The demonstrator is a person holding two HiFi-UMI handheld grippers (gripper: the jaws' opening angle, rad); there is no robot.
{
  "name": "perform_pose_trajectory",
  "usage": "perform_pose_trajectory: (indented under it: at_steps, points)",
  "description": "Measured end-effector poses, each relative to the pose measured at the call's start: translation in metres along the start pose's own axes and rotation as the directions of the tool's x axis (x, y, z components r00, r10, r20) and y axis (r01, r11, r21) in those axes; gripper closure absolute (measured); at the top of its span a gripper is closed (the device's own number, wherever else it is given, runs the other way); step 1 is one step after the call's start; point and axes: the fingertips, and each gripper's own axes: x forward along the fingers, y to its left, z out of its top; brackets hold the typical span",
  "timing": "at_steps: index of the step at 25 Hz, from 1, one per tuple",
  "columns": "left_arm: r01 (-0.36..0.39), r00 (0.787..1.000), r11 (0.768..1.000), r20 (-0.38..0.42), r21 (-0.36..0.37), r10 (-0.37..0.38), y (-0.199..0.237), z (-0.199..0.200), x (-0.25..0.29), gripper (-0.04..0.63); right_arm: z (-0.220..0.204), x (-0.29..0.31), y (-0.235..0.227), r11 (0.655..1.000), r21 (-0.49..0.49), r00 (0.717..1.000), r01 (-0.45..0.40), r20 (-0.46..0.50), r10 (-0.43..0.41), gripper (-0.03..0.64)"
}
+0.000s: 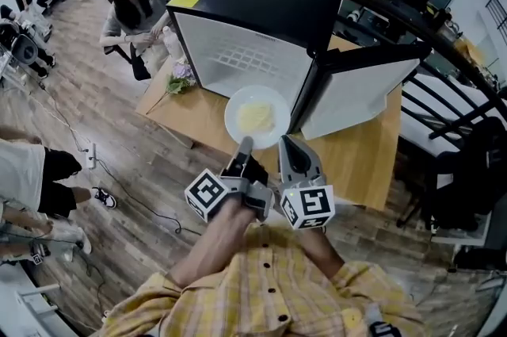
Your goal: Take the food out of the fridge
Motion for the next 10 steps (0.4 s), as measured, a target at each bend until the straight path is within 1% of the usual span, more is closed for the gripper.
perform_pose_trajectory:
  at_steps: [10]
  points:
    - [0.016, 1.0, 1.0, -0.003, 0.003, -0.016, -0.0028, 0.0016, -0.0042, 0.574, -0.0002, -0.0013, 0.0049, 1.0, -0.011, 1.0, 0.001, 0.001, -0.001, 0.611]
